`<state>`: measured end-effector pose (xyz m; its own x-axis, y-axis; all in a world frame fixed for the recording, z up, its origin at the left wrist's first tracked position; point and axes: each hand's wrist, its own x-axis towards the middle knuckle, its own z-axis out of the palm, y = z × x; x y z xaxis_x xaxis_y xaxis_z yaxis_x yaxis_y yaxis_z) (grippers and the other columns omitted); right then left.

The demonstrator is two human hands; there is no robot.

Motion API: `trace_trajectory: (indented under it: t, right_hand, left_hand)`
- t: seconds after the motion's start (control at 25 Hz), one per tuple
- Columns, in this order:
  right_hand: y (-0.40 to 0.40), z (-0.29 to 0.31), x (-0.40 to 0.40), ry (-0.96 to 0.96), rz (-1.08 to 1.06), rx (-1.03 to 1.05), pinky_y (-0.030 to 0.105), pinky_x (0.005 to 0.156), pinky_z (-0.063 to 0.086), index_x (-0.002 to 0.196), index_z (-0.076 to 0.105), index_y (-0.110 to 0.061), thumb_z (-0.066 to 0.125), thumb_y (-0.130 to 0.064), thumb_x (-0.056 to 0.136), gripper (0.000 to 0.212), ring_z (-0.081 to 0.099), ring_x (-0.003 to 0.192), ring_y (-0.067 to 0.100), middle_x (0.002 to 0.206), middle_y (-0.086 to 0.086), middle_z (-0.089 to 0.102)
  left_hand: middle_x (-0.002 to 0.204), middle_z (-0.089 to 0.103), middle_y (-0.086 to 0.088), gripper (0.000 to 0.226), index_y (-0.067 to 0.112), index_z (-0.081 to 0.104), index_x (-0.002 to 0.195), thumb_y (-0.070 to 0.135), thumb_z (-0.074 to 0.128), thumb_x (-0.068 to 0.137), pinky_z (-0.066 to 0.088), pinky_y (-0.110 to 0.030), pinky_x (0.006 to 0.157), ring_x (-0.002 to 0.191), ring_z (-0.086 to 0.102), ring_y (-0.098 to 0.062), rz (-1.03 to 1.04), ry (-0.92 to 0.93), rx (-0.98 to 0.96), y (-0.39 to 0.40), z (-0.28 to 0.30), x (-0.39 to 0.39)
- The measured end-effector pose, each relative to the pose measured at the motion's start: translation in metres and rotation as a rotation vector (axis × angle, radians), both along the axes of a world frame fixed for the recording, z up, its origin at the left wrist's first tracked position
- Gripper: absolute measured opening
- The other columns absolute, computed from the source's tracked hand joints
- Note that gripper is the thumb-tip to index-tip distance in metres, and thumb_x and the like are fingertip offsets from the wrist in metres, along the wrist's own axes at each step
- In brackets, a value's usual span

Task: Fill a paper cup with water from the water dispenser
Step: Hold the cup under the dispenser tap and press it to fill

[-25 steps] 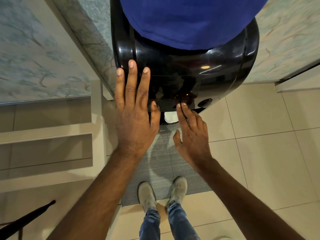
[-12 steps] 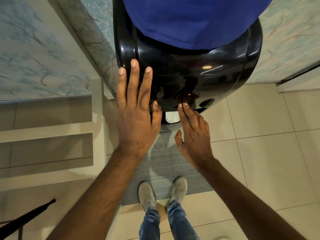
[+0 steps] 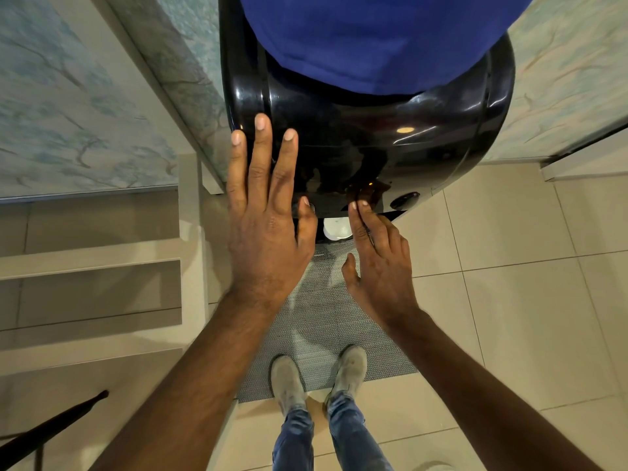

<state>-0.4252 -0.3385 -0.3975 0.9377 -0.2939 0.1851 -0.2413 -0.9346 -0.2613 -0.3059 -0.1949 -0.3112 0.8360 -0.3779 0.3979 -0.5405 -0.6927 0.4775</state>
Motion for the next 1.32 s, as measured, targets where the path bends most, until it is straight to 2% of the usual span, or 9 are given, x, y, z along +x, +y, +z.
trace_trajectory:
  t: [0.32,0.6,1.2,1.32]
  right_hand:
    - [0.0013,-0.0007,0.0003,0.0,-0.008,-0.002,0.047,0.108,0.047,0.161,0.034,-0.009,0.073,-0.014,0.084,0.086,0.048,0.138,0.033,0.163,0.011,0.04]
    - [0.0012,-0.0009,0.0002,0.0,-0.005,0.0,0.047,0.107,0.047,0.161,0.033,-0.009,0.072,-0.015,0.085,0.086,0.047,0.138,0.032,0.163,0.011,0.039]
    - [0.0007,-0.0018,0.0007,-0.004,-0.005,-0.001,0.047,0.107,0.048,0.161,0.032,-0.01,0.072,-0.015,0.085,0.086,0.048,0.138,0.032,0.163,0.011,0.039]
    - [0.0005,-0.0019,0.0007,-0.002,-0.002,-0.002,0.047,0.107,0.048,0.162,0.032,-0.01,0.072,-0.016,0.084,0.087,0.048,0.139,0.033,0.163,0.011,0.039]
  left_hand:
    - [0.17,0.02,-0.02,0.073,0.008,0.031,0.161,0.009,0.06,0.094,0.014,-0.045,0.133,0.159,0.01,-0.041,-0.006,0.011,-0.003,-0.0002,-0.0004,-0.0007]
    - [0.17,0.02,-0.021,0.073,0.008,0.031,0.161,0.01,0.06,0.094,0.01,-0.043,0.133,0.158,0.011,-0.042,-0.003,0.009,-0.003,0.0,-0.0005,-0.0008]
    - [0.17,0.02,-0.021,0.072,0.008,0.032,0.16,0.013,0.06,0.094,0.015,-0.048,0.132,0.158,0.009,-0.039,-0.015,0.03,-0.006,0.001,0.0022,-0.0012]
    - [0.169,0.021,-0.022,0.07,0.007,0.035,0.159,0.015,0.061,0.094,0.012,-0.045,0.133,0.157,0.012,-0.041,-0.016,0.004,0.004,0.0012,0.0049,0.0013]
